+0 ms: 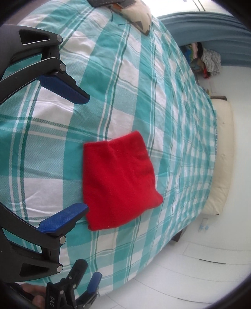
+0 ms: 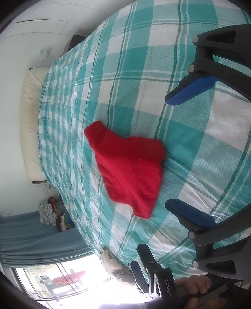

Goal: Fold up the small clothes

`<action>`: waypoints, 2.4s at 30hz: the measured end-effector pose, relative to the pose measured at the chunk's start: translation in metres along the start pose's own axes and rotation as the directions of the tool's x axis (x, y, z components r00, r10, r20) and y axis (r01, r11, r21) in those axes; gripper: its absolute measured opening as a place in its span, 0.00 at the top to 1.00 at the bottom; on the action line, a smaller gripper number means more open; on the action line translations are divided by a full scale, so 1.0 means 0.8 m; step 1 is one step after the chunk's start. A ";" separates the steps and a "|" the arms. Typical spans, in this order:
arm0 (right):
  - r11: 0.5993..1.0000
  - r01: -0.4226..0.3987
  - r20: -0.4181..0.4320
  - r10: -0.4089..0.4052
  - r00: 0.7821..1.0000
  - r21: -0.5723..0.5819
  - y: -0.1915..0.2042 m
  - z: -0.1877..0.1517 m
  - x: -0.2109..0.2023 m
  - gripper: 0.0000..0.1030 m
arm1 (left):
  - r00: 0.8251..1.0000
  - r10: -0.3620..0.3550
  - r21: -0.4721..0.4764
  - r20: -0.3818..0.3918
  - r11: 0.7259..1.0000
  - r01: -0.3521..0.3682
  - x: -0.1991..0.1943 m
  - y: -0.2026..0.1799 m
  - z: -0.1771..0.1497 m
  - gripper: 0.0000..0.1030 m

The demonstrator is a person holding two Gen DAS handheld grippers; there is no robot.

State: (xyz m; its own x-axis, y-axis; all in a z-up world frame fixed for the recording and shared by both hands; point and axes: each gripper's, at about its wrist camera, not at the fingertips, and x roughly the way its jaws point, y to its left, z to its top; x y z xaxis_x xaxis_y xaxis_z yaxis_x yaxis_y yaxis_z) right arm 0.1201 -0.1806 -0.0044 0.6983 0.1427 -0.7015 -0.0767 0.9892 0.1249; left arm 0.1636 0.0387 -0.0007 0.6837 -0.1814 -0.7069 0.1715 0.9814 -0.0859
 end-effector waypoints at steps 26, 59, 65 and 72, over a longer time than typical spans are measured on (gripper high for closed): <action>0.904 -0.392 -0.048 0.405 0.913 0.169 0.091 0.264 0.125 0.77 | 0.999 -0.029 -0.362 0.022 0.931 0.035 -0.005 0.191 -0.059 0.01; 0.996 0.091 0.020 -0.091 0.996 -0.016 0.039 -0.014 -0.075 0.05 | 0.988 0.112 -0.006 0.102 0.994 -0.112 -0.099 -0.021 -0.016 0.01; 0.984 0.164 0.081 -0.158 0.984 -0.071 0.061 -0.030 -0.115 0.02 | 0.979 0.187 0.000 0.084 0.982 -0.187 -0.118 -0.027 -0.032 0.01; 0.980 0.186 0.083 -0.180 0.980 -0.072 0.068 -0.038 -0.130 0.02 | 0.979 0.198 0.063 0.049 0.978 -0.201 -0.127 -0.043 -0.043 0.01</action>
State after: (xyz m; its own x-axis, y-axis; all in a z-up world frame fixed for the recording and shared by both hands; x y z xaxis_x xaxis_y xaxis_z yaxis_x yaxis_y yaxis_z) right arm 0.0215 -0.1405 0.0544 0.7572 -0.0413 -0.6519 0.0036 0.9982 -0.0590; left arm 0.0641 0.0258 0.0495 0.7380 0.0136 -0.6747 0.0753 0.9919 0.1023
